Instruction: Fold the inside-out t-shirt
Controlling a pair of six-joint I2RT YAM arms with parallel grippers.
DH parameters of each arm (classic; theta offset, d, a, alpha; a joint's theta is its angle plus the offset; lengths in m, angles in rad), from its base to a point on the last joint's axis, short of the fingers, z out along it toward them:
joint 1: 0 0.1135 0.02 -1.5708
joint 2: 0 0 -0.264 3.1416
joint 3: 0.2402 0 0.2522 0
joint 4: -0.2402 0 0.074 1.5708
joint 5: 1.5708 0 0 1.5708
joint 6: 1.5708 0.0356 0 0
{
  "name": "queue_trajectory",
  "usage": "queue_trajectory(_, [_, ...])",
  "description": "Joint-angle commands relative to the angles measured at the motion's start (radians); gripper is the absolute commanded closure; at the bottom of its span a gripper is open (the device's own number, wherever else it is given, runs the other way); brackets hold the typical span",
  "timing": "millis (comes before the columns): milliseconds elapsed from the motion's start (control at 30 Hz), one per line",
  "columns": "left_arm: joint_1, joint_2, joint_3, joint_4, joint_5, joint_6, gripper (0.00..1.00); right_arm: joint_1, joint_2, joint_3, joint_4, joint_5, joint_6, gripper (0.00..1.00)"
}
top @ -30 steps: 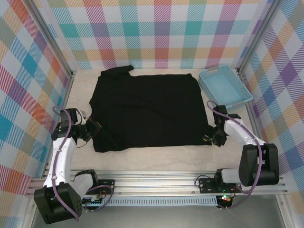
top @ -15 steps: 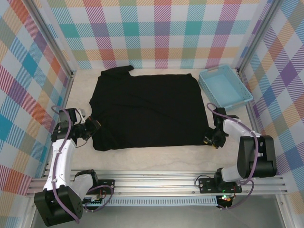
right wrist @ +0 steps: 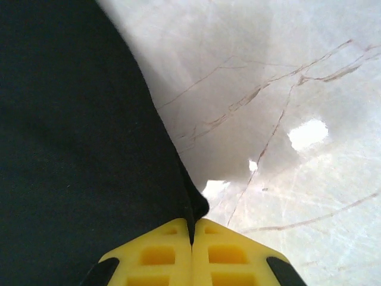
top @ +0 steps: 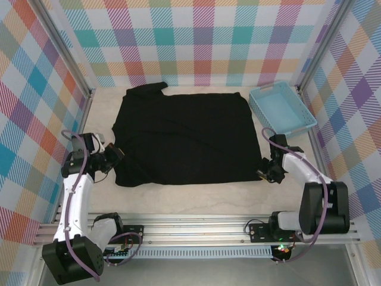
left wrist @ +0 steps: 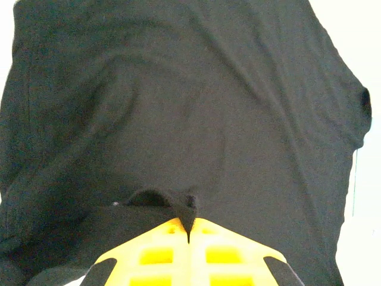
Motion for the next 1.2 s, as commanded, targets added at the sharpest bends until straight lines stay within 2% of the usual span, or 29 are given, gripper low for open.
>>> queue_trajectory(0, [-0.003,-0.031,0.084,-0.013,-0.059,0.023,1.0,-0.007,-0.066,0.073,-0.071,0.013,-0.045,0.98])
queue_trajectory(133, [0.0,0.004,0.141,0.016,-0.128,0.023,1.0,-0.007,-0.022,0.18,-0.07,-0.023,-0.081,0.98])
queue_trajectory(233, [0.002,0.073,0.178,0.056,-0.165,0.014,1.0,-0.007,0.068,0.266,-0.027,-0.05,-0.102,0.97])
queue_trajectory(533, [-0.001,0.294,0.291,0.192,-0.153,-0.101,1.0,-0.001,0.397,0.554,0.061,-0.114,-0.146,0.95])
queue_trajectory(867, [-0.006,0.477,0.366,0.328,-0.189,-0.176,1.0,0.032,0.59,0.773,0.049,-0.056,-0.178,0.93])
queue_trajectory(1167, [-0.024,0.65,0.491,0.366,-0.184,-0.141,1.0,0.067,0.72,0.884,0.053,-0.008,-0.187,0.92])
